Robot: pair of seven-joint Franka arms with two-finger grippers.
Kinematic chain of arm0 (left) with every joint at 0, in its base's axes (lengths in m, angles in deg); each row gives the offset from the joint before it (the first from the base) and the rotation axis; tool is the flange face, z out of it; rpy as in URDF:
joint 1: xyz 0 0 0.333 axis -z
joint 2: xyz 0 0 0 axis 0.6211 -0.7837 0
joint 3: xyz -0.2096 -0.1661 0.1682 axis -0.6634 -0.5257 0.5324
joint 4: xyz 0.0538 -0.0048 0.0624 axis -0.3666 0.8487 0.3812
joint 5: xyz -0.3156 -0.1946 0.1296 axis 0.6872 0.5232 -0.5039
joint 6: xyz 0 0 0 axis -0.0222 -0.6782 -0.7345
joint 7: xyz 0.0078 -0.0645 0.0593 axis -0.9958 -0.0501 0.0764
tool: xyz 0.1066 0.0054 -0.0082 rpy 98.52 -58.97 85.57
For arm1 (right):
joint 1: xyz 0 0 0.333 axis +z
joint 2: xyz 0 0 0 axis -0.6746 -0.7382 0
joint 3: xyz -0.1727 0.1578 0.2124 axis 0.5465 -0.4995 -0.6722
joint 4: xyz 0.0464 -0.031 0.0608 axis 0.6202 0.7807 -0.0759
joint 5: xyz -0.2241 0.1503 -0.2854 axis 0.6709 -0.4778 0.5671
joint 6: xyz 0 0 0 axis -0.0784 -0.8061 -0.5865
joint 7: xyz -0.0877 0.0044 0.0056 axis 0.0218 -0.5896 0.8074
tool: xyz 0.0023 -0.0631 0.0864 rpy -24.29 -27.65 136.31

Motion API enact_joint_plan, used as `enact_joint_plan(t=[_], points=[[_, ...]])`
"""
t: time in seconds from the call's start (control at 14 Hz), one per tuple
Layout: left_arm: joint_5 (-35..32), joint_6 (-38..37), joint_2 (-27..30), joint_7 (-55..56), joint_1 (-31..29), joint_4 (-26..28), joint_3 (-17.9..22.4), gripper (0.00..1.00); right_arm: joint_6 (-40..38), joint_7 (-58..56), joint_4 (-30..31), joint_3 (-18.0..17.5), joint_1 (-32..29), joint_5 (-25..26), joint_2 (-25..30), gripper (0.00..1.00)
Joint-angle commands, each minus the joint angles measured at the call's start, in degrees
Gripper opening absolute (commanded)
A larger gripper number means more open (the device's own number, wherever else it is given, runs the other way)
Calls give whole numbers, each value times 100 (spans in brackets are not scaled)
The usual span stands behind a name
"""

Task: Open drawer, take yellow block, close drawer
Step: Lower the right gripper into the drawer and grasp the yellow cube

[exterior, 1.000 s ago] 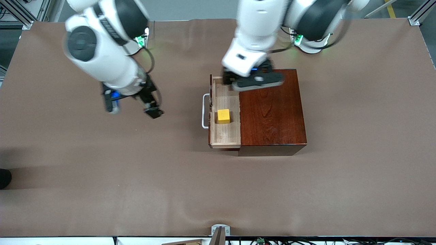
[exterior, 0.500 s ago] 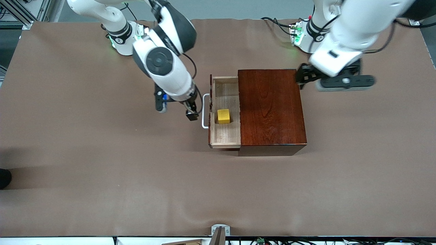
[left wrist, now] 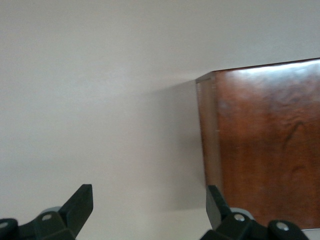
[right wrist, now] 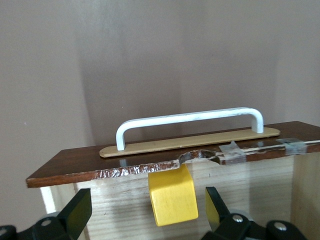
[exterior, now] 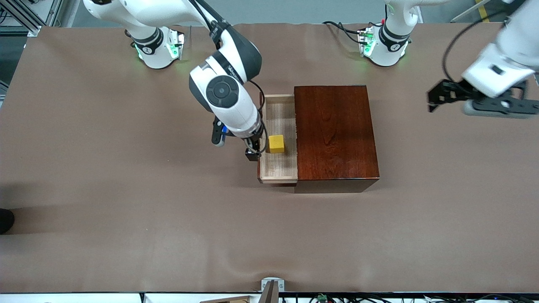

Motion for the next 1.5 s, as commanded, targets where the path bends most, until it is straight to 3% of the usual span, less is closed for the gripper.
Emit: enact_joint_plan(t=[0.0, 0.57, 1.29, 1.36, 1.43], points=[[138, 110, 168, -242, -189, 132, -59, 100, -41, -557, -262, 44, 250, 215, -183, 100], [6, 118, -122, -66, -153, -229, -94, 100, 416, -270, -244, 44, 453, 233, -429, 100], [6, 118, -122, -66, -110, -212, -111, 100, 864, -261, -96, 61, 576, 250, -789, 100], [6, 118, -122, -66, -110, -211, -120, 100, 908, -278, -60, 61, 585, 268, -789, 83], [-3, 127, -140, -66, -118, -229, -111, 100, 952, -339, -68, 53, 585, 294, -781, 19]])
